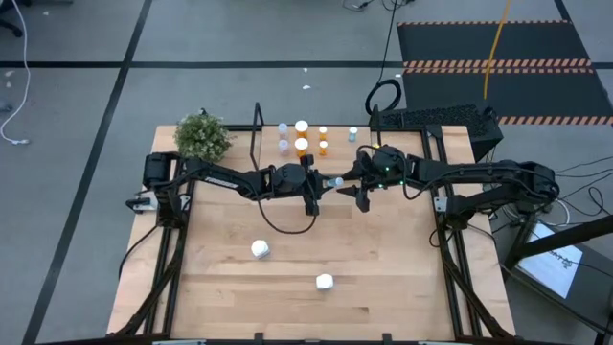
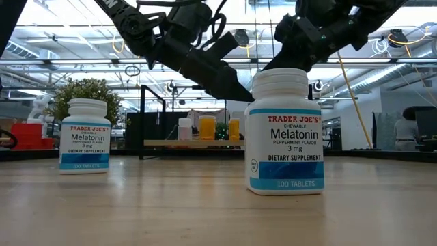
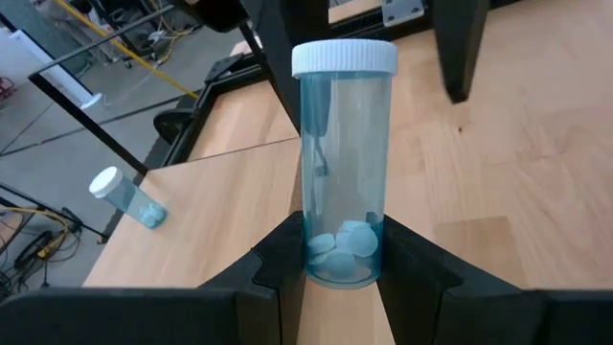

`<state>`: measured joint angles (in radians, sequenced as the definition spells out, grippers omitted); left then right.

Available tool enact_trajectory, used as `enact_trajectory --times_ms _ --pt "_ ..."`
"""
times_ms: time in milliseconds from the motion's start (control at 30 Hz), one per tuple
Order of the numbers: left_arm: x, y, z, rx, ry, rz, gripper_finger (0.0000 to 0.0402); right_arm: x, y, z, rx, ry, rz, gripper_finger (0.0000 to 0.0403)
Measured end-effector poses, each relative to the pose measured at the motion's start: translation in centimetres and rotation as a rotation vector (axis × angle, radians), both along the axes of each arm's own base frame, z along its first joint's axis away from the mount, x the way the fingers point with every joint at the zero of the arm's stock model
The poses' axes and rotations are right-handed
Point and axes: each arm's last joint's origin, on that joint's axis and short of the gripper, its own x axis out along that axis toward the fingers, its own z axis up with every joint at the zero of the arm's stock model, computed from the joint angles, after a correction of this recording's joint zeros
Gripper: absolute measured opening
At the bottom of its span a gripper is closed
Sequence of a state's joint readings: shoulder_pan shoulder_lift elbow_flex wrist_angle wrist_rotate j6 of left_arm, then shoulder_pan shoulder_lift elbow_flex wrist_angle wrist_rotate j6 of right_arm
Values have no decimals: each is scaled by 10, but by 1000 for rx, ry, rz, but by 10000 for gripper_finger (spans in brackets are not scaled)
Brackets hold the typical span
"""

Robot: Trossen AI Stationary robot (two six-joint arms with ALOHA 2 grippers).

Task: Pick and place medicine bottles onto shelf by color
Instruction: Put the blue pill bottle on the shelf aligned with the other blue pill bottle

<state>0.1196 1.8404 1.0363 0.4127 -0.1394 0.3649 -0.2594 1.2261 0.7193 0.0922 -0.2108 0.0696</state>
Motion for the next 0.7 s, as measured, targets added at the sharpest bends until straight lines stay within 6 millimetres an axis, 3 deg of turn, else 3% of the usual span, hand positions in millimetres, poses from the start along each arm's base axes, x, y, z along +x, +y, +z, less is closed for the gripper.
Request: enact_trajectory --times_ms 300,700 --pt "-1 0 -1 -2 15 0 113 1 1 1 -9 7 -10 154" --pt "-1 2 -2 -11 17 14 113 0 -1 1 -57 17 -82 191"
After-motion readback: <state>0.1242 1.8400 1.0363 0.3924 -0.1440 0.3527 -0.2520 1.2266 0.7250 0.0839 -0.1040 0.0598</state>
